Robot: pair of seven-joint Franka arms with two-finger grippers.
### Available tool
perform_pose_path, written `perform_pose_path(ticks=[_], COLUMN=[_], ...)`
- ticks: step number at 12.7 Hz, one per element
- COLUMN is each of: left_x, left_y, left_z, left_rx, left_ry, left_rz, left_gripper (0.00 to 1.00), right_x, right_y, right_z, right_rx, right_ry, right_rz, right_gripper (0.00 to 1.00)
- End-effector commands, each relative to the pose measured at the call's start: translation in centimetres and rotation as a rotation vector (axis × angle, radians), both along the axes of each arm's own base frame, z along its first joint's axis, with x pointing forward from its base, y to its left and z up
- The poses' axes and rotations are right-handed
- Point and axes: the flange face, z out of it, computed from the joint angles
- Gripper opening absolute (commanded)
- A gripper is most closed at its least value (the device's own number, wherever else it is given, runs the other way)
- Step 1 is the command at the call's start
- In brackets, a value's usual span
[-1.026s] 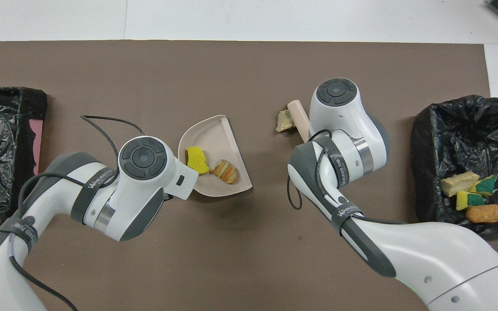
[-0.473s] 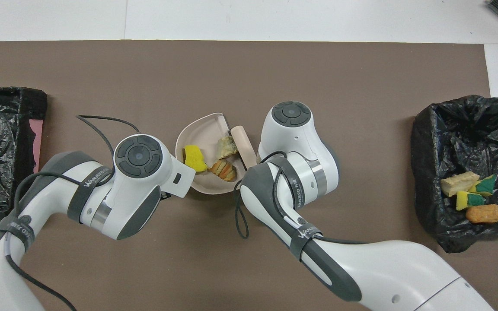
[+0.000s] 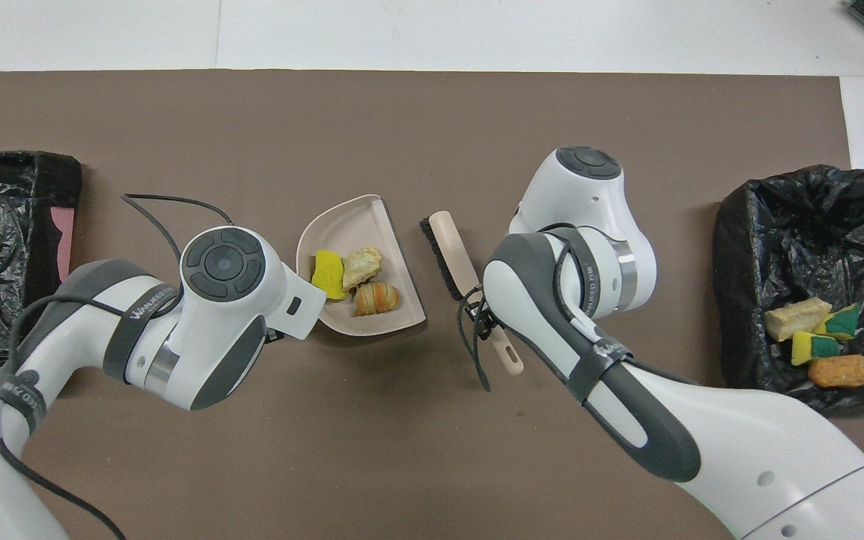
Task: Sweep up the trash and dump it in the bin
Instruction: 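Carry the dustpan to the bin while the right gripper drops the brush, then tip the dustpan into the black bin with the left gripper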
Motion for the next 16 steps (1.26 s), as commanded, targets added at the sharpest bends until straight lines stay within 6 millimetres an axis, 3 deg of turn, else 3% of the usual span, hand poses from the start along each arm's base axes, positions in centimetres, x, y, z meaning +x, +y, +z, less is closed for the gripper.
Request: perform_pose_path(ticks=[1,3,4,6,9,11,13,16], left_x=[1.2,2.1,2.2,2.4,2.6,2.5,1.9,0.8], left_y=[2.7,6.4,8.7,15.3,24.5,31.1,38.2,47.9], left_z=[1.4,3.6,5.2,8.7,12.9,15.4,17.5,20.0], left_rx=[-0.010,-0.011,-0.011,-0.010,-0.001,0.011,0.027,0.062], left_ry=[-0.004,-0.003,-0.004,-0.011,-0.036,-0.031,-0.053,-0.111], left_rz=[-0.066,-0.112,-0.115,-0.094,-0.110,-0.093,-0.063,0.095], left_gripper=[0.00,0.00,0.00,0.00,0.00,0.00,0.00,0.00], right_x=[-0.5,-0.6,-1.1,-2.7,-7.9,-10.6,-14.9,-18.3], right_y=[-1.4,-1.8,-1.0,2.1,7.2,9.3,13.3,16.2], right_z=[2.1,2.8,2.9,3.5,3.8,4.1,2.5,2.3], right_rx=[-0.043,-0.123,-0.170,-0.253,-0.349,-0.379,-0.417,-0.363], right_ry=[-0.023,-0.043,-0.038,-0.030,-0.021,0.006,0.045,0.059], right_rz=[0.025,0.010,-0.038,-0.144,-0.206,-0.237,-0.283,-0.306], right_gripper=[0.00,0.00,0.00,0.00,0.00,0.00,0.00,0.00])
